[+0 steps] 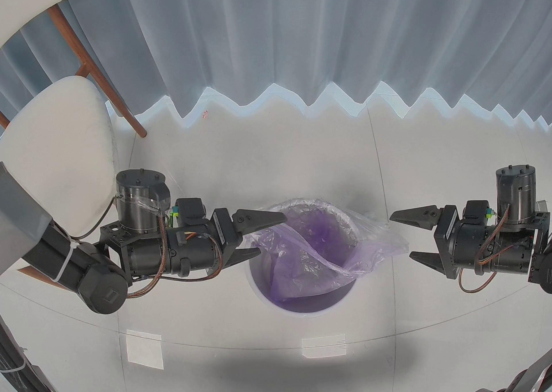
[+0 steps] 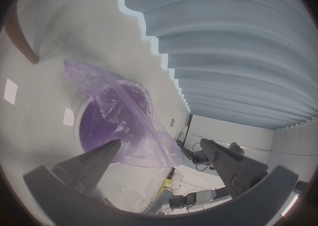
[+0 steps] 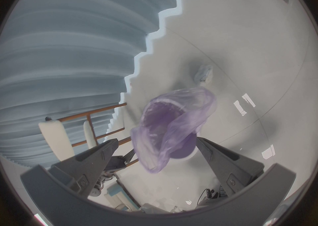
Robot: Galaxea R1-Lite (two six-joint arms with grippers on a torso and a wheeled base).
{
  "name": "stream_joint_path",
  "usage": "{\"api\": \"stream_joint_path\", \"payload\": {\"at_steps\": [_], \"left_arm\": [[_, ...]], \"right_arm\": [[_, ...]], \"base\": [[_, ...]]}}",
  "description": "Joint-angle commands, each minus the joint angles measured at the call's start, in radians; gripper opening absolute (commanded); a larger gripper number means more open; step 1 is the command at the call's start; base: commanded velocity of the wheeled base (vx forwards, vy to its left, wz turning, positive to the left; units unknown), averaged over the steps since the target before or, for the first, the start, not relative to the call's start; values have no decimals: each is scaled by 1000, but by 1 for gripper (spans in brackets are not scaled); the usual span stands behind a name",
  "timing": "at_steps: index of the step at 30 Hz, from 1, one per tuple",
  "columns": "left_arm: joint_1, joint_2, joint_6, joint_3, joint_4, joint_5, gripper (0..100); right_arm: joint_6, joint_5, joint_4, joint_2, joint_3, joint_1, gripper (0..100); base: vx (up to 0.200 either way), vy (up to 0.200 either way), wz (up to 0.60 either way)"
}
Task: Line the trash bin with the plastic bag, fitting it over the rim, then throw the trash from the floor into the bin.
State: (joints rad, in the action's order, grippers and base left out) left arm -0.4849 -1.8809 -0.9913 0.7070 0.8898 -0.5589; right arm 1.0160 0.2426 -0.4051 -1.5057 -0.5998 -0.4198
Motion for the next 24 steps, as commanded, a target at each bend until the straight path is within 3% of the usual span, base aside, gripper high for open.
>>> {"api": "stream_joint_path", "payload": {"at_steps": [1, 7, 14, 24], "left_arm": [[-27, -64, -18, 15, 11, 1, 100], [-34, -133, -96, 65, 31, 7, 100], [-23, -161, -251, 74, 186, 5, 100], [-24, -182, -256, 77, 189, 5, 100]], "right_arm": [[10, 11, 19, 41, -8, -68, 100], [49, 11, 12, -11, -5, -100, 100], [67, 11, 5, -83, 11, -145, 100], [82, 7, -73, -154, 23, -148, 100]], "base": [[0, 0, 0], [0, 0, 0], [0, 0, 0], [0, 0, 0]]}}
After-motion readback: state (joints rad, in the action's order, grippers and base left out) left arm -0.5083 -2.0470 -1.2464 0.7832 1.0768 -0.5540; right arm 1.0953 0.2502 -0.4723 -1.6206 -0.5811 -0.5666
